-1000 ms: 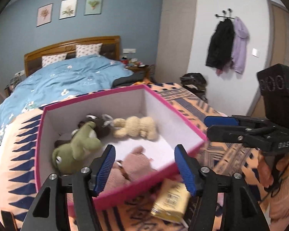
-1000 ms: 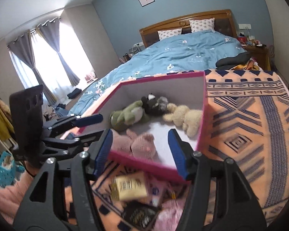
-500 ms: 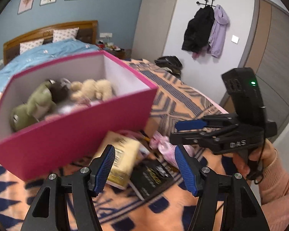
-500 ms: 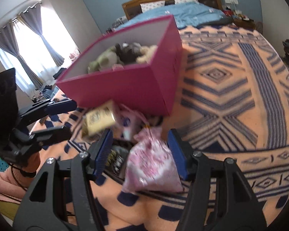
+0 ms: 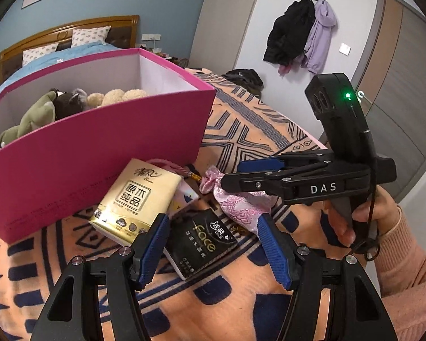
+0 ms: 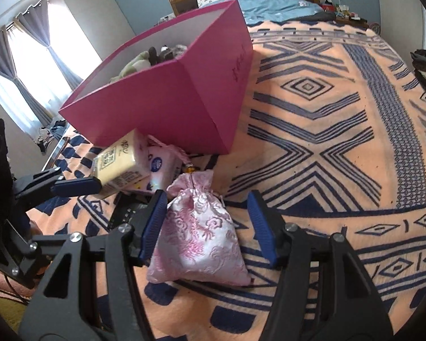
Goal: Organize objects
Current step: 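Lower both grippers onto the pink drawstring pouch and close them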
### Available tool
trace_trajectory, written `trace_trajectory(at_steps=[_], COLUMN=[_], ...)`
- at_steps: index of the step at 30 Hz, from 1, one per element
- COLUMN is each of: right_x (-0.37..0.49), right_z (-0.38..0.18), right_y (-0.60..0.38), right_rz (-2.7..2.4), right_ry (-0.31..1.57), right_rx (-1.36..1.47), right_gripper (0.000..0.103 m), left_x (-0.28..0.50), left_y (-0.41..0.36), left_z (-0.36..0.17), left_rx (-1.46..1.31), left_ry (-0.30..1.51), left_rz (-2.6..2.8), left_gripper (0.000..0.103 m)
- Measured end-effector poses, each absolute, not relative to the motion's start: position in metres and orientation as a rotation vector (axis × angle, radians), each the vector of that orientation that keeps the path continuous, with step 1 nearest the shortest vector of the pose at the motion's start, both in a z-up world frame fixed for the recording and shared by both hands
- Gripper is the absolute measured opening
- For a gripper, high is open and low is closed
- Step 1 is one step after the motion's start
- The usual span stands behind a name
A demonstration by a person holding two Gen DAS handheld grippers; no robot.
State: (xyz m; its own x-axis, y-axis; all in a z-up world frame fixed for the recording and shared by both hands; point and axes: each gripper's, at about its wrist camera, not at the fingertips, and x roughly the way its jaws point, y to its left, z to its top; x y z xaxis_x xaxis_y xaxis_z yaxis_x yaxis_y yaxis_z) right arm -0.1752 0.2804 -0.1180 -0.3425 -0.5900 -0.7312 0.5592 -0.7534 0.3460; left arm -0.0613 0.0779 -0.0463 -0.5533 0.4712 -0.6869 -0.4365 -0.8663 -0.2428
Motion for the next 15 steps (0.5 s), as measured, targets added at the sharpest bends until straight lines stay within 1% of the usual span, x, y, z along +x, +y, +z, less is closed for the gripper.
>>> trace_trajectory(at_steps=[1, 2, 3, 4, 7, 10, 13, 14, 15], right_x=[-0.176, -0.177, -0.176, -0.175, -0.174, -0.177, -0.177, -0.175, -0.173], right_z=[-0.120, -0.120, -0.121, -0.120, -0.122, -0.128, -0.131, -0.131, -0.129], right_y=[0.280, 0.279, 0.277, 0.275, 0.269, 0.267, 0.269, 0.270, 0.271], right_rz=[-2.112, -2.106, -2.096, -2.089, -2.066, -2.033, -2.022, -2.020, -2.022], right_ry=[-0.049, -0.048, -0.038, -0.032, 0.002, -0.003, -0.014, -0.015, -0.016], right_rx=[1.178, 1.178, 1.174, 1.166, 1.167, 1.197, 1.204, 1.200, 1.191], right_gripper=[0.061, 0.057, 0.050, 0.048, 0.047, 0.046, 0.040, 0.035, 0.033], left_x=[-0.062, -0.061, -0.061, -0.061, -0.062, -0.061, -0.060, -0.060, -0.060], left_y=[0.078, 0.079, 0.079, 0.079, 0.079, 0.080, 0.080, 0.081, 0.081], left_z=[-0.047, -0.048, -0.047, -0.048, -0.049, -0.050, -0.052, -0.052, -0.052], left_rx=[-1.078, -1.078, -1.078, -1.079, -1.085, -1.091, -1.097, -1.098, -1.098], left_ry=[-0.062, -0.065, -0.066, -0.069, -0.082, -0.081, -0.081, -0.082, -0.083], left_rz=[2.385, 2.381, 2.380, 2.378, 2.366, 2.358, 2.352, 2.348, 2.347], left_gripper=[0.066, 0.066, 0.066, 0.066, 0.066, 0.066, 0.066, 0.066, 0.066])
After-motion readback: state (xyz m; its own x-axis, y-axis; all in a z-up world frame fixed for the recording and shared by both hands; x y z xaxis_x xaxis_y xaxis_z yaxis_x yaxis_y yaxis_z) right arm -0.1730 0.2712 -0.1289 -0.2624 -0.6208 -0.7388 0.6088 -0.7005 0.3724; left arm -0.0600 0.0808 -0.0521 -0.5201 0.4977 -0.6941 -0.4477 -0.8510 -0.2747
